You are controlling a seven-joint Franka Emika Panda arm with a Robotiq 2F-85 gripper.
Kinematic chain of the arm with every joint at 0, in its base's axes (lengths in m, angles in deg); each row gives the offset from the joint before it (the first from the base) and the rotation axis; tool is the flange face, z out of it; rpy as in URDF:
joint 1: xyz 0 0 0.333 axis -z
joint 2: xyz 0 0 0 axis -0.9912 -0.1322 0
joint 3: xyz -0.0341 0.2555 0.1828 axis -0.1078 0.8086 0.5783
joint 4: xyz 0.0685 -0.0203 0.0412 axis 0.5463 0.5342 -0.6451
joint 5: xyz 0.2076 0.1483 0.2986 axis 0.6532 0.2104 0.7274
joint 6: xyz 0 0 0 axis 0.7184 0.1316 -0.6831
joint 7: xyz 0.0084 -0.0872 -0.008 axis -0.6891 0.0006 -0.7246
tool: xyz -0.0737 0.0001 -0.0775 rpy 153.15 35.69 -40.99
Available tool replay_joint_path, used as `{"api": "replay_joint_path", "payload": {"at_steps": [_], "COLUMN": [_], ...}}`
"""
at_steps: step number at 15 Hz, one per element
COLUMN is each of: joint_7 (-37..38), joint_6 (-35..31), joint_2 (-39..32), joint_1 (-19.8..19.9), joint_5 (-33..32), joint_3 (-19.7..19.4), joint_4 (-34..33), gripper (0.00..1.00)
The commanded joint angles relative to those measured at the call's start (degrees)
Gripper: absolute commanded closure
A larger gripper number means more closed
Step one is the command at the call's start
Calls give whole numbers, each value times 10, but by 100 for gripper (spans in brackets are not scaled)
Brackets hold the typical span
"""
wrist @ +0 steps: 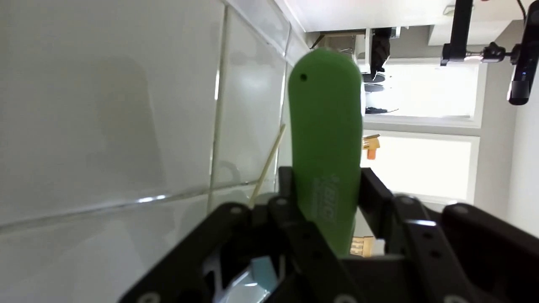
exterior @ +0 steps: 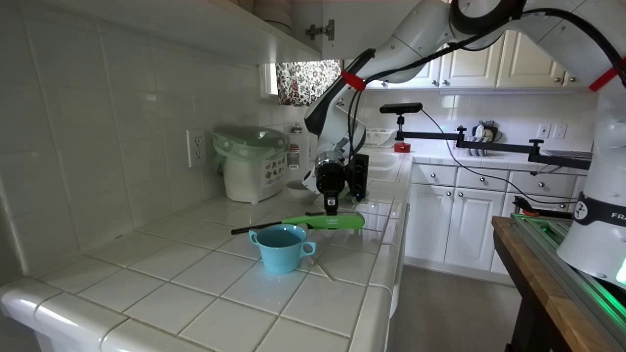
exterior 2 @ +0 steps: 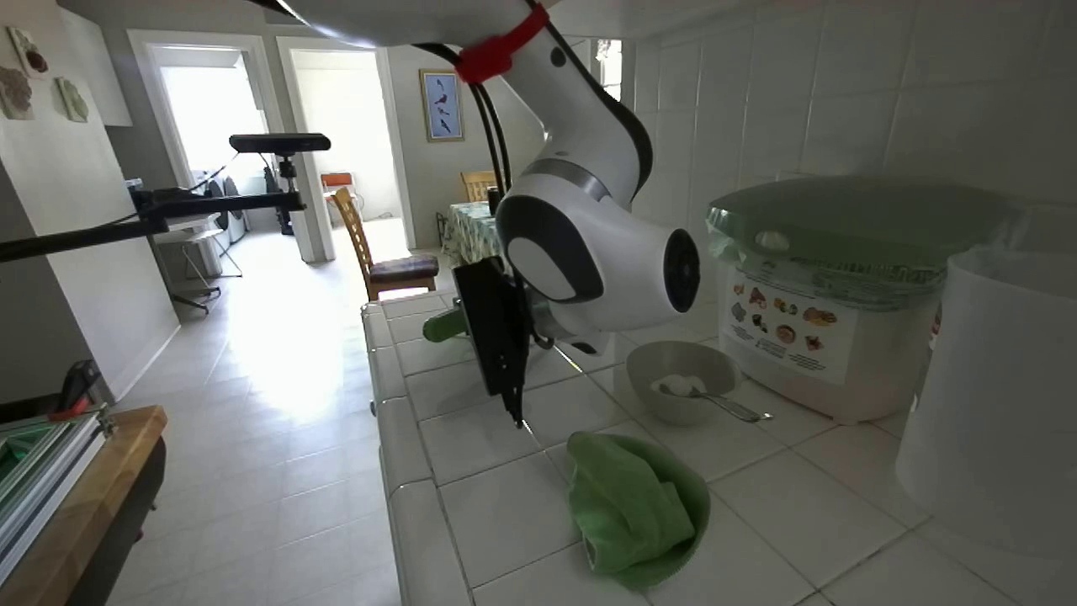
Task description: Move the lighter to the left
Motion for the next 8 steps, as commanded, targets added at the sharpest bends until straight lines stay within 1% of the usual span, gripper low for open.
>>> {"api": "replay_joint_path", "payload": {"at_steps": [1, 8], "joint_7": [18, 31], "joint_6": [31, 49], "joint_2": [-20, -46], "joint_1": [-4, 0], "joint_5": [6, 7], "joint_3": [-8, -10], "joint_4": [-31, -53], "gripper": [84, 84]}}
